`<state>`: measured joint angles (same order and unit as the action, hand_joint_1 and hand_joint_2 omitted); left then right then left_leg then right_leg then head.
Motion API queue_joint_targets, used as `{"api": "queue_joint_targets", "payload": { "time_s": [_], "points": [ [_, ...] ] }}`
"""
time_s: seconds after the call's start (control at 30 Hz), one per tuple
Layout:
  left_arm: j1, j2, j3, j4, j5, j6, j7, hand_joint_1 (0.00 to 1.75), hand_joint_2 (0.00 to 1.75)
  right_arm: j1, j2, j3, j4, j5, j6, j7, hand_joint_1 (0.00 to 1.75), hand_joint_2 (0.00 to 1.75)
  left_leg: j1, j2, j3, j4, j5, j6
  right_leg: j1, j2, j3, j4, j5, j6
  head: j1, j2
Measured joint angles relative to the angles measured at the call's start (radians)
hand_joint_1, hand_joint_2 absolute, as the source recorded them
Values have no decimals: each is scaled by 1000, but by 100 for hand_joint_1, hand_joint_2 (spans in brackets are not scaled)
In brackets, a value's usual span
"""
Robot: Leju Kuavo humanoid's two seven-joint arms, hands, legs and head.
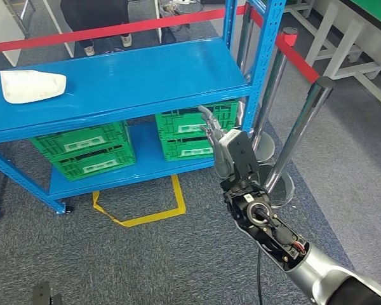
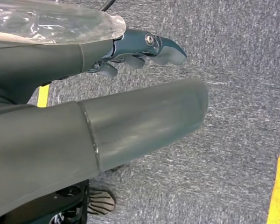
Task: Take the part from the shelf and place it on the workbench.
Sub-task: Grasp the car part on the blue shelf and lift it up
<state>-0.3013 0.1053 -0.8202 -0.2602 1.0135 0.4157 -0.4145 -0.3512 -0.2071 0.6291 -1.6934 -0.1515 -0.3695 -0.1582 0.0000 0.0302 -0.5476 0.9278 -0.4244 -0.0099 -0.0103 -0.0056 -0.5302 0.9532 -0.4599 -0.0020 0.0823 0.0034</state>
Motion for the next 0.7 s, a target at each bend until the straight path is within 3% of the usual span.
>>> {"api": "queue_joint_targets", "payload": {
  "time_s": [0.43, 0.7],
  "points": [
    [6, -2, 0, 0, 47, -103, 28, 0, 0, -9, -18, 14, 1, 3, 4, 25, 0, 0, 0, 0, 0, 0, 0, 0, 0, 0, 0, 0, 0, 0, 0, 0],
    [-1, -4, -3, 0, -13, -139, 67, 0, 0, -17, -32, -1, -40, 106, 6, 78, 0, 0, 0, 0, 0, 0, 0, 0, 0, 0, 0, 0, 0, 0, 0, 0]
  ]
}}
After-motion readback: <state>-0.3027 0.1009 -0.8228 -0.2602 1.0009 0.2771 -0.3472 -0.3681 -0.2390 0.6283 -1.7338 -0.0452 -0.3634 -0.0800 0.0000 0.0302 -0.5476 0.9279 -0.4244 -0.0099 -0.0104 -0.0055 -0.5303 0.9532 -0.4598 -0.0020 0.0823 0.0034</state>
